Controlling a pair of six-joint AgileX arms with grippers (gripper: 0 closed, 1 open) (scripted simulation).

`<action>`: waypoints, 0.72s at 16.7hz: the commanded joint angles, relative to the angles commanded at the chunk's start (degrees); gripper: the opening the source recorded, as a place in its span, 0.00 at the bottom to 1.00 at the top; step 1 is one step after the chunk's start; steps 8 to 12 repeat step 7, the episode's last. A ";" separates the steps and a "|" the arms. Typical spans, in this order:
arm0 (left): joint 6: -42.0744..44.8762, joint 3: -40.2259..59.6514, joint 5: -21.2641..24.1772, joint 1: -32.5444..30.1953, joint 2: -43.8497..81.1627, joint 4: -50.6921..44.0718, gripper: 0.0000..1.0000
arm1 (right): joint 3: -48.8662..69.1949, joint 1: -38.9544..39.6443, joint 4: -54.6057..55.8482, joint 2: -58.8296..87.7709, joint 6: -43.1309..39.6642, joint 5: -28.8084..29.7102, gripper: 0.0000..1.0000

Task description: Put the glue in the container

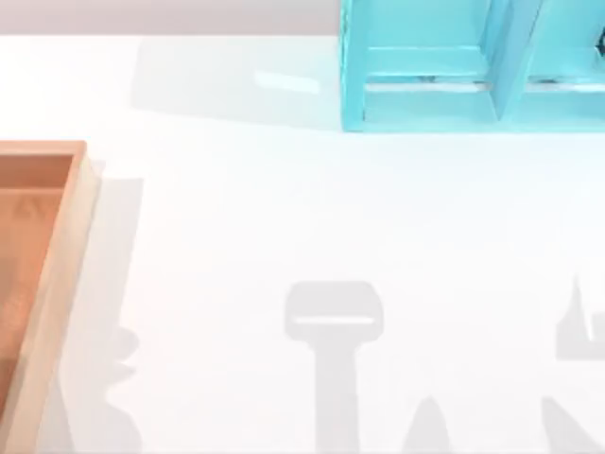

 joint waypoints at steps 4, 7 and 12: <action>0.00 0.00 0.00 0.00 0.00 0.00 1.00 | 0.00 0.00 0.00 0.00 0.00 0.00 1.00; 0.00 0.00 0.00 0.00 0.00 0.00 1.00 | 0.00 0.00 0.00 0.00 0.00 0.00 1.00; 0.00 0.00 0.00 0.00 0.00 0.00 1.00 | 0.00 0.00 0.00 0.00 0.00 0.00 1.00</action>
